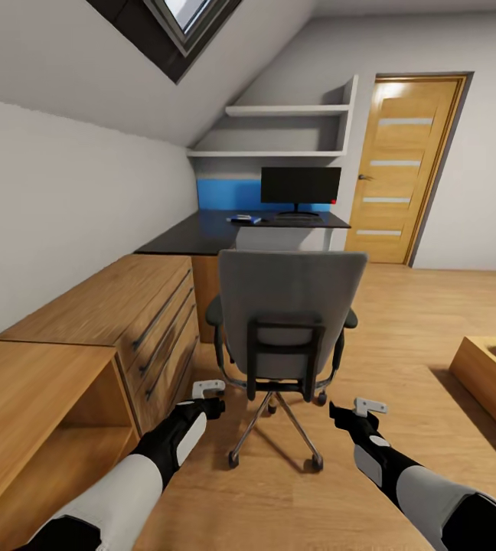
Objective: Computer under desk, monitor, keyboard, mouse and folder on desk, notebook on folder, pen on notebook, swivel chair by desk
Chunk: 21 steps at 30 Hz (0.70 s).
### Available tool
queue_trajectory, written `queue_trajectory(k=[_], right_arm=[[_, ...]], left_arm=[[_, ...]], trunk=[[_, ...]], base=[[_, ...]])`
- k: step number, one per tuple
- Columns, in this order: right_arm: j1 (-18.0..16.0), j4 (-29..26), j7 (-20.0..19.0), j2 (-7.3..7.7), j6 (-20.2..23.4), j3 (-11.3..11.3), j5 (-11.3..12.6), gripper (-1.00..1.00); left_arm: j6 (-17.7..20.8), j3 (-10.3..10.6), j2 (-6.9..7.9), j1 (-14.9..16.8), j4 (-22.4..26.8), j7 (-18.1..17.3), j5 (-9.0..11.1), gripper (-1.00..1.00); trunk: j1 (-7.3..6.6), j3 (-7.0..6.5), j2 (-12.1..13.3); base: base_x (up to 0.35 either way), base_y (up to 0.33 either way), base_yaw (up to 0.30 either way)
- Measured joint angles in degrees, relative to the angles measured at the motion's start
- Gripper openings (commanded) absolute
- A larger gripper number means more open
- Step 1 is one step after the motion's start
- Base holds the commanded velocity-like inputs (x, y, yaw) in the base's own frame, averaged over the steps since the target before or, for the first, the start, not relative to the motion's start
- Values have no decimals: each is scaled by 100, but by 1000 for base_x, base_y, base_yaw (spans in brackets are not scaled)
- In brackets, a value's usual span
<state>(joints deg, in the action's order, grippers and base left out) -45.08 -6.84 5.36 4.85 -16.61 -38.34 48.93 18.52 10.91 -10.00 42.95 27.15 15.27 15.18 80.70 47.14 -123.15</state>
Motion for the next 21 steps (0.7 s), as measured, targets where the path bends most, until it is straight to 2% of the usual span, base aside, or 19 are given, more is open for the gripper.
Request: queue_trajectory(k=[6,12,16,17,21], right_arm=[[8,6,-25,-15,-245,-14,-3,100],[9,8,-24,-31,-366,-28,-2,100],[8,9,-20,-39,-394,-31,-3,100],[8,12,-20,-40,-402,-25,-3,100],[8,22,-23,-39,-406,-22,-3,100]], left_arm=[[90,4,0,8,233,-4,11,100],[3,1,0,8,-200,-53,19,100],[-384,70,0,7,-505,-277,4,100],[-685,171,0,4,-592,-400,1,100],[-850,240,0,7,-643,-461,10,100]], trunk=[[132,108,-241],[264,216,-481],[352,286,-642],[374,302,-682],[461,369,-842]], base=[[0,0,0],[0,0,-3],[0,0,-107],[0,0,-205],[0,0,-179]])
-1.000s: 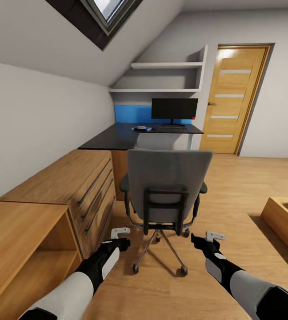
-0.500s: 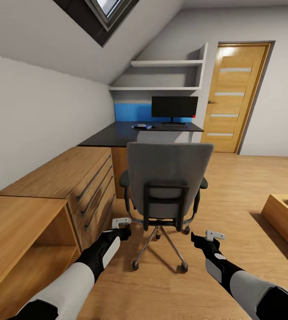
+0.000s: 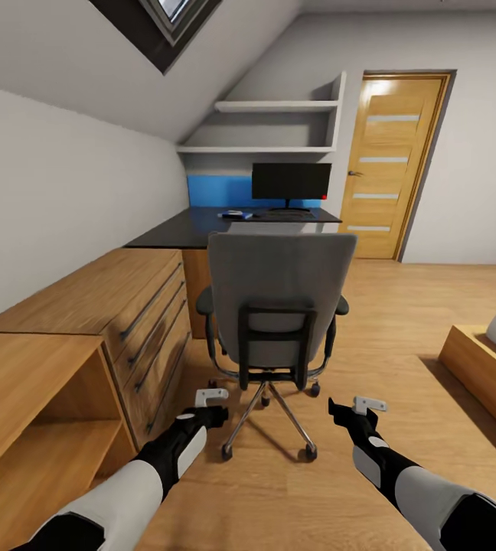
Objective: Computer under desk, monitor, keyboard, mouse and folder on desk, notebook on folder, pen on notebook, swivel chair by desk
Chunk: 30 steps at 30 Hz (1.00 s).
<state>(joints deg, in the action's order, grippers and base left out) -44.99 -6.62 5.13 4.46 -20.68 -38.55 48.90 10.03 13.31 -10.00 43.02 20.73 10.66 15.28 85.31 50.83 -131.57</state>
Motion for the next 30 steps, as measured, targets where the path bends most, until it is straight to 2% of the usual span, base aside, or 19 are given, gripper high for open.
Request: queue_trajectory(k=[16,22,24,30], right_arm=[[9,-27,7,-9,-15,-14,-1,100],[8,-73,20,-24,-16,-45,-5,100],[9,-77,18,-80,-34,-48,-9,100],[12,-75,16,-169,-311,-47,-92,100]], left_arm=[[-122,17,0,-3,-38,-30,-5,100],[-682,5,0,-4,-39,-29,10,100],[-889,4,0,-6,-53,-32,5,100],[-1011,13,0,-9,-129,-38,-15,100]], trunk=[[352,285,-642],[352,285,-643],[352,285,-643],[352,285,-643]], base=[[0,0,-23],[0,0,0],[0,0,0],[16,0,0]])
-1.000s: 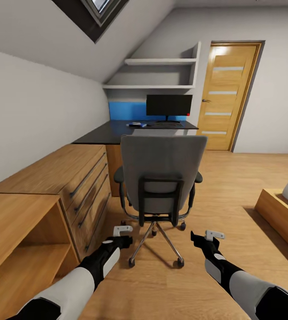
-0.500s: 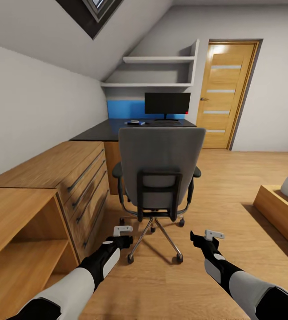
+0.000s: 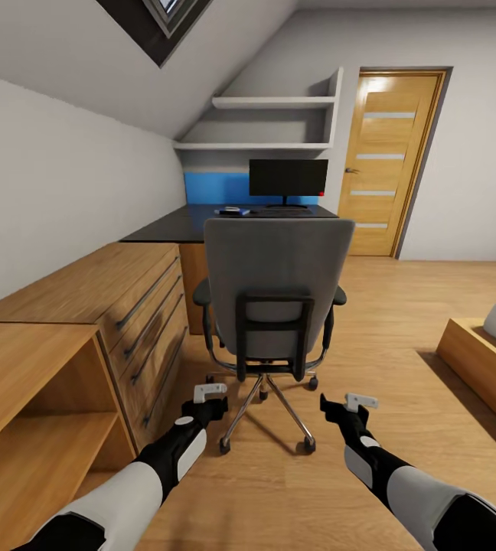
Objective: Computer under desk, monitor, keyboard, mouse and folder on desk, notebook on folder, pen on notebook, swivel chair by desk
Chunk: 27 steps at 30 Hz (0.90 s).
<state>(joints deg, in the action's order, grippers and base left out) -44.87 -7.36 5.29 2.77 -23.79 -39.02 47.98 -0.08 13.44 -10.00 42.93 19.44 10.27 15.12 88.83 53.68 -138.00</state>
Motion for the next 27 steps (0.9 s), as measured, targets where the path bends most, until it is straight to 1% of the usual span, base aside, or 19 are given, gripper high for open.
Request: queue_trajectory(k=[1,2,3,6,12,15,16,19,20,24,27], right_arm=[[1,-2,1,-9,-30,-1,-34,100],[4,-2,10,-52,-97,-4,-187,100],[4,-1,14,-69,-111,1,-219,100],[5,-1,53,-150,-138,6,-293,100],[11,-1,81,-230,-158,1,-372,100],[18,-4,80,-249,-160,1,-483,100],[19,-4,80,-257,-160,1,-589,100],[22,-3,80,-266,-160,3,-760,100],[24,-5,80,-267,-160,3,-858,100],[30,-9,76,-274,-159,2,-988,100],[33,-11,73,-295,-159,2,-1048,100]], left_arm=[[-5,2,0,0,-7,-1,-1,100],[-16,6,0,0,-25,-4,-3,100],[-18,7,0,0,-27,-5,-4,100],[-21,8,0,1,-37,-5,-5,100],[-23,9,0,0,-43,-6,-5,100],[-24,11,0,2,-44,-6,-3,100],[-24,14,0,1,-44,-5,-2,100],[-24,19,0,2,-44,-5,-2,100],[-24,21,0,1,-45,-5,-2,100],[-24,29,0,1,-45,-5,-2,100],[-19,42,0,2,-50,-5,-2,100]], trunk=[[0,0,0],[0,0,0],[-1,0,0],[0,0,0],[0,0,0],[0,0,0],[0,0,0],[0,0,0],[0,0,0],[-1,0,0],[-2,0,0]], base=[[76,0,0],[79,0,0],[74,0,0],[46,0,0],[16,0,0],[4,0,0],[2,0,0],[3,0,0],[18,0,0],[90,0,0],[228,0,0]])
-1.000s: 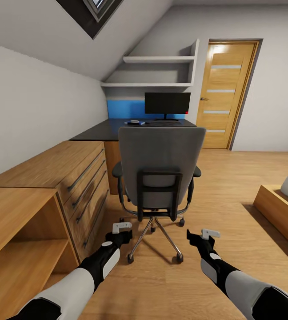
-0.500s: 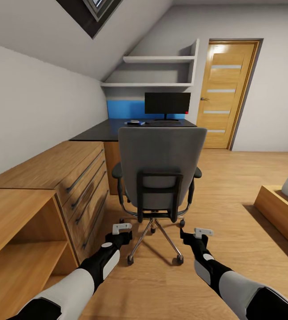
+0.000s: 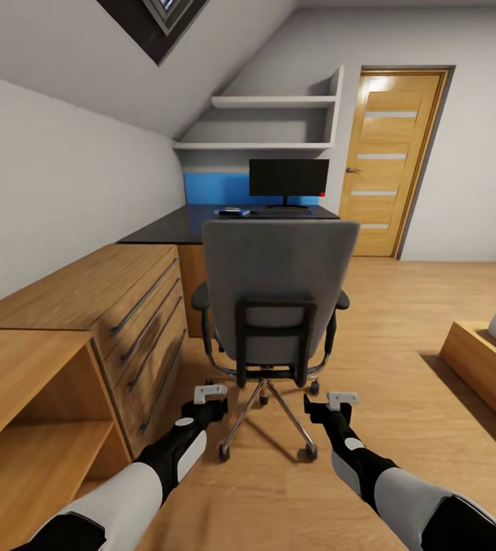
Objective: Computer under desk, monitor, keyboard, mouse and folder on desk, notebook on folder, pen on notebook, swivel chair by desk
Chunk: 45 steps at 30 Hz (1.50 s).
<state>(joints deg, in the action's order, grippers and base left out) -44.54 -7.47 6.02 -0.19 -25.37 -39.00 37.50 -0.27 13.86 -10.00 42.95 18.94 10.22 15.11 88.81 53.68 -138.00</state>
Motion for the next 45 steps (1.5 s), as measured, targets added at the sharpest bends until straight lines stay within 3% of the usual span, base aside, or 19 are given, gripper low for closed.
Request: queue_trajectory(k=[11,16,26,45], right_arm=[[11,6,-1,-71,0,2,-428,100],[17,7,-1,-86,0,2,-518,100],[20,6,-1,-143,0,6,-549,100],[19,42,3,-148,-1,20,-558,100]], left_arm=[[3,16,0,2,-67,-6,-4,100],[3,37,0,1,-72,-12,-7,100],[-11,501,0,-1,-76,-86,3,100],[-20,533,0,-2,-64,-90,12,100]], trunk=[[1,0,0],[0,0,0],[-1,-2,0],[-1,-77,-1]], base=[[233,0,0],[191,0,0],[296,-5,-12],[318,-88,-103]])
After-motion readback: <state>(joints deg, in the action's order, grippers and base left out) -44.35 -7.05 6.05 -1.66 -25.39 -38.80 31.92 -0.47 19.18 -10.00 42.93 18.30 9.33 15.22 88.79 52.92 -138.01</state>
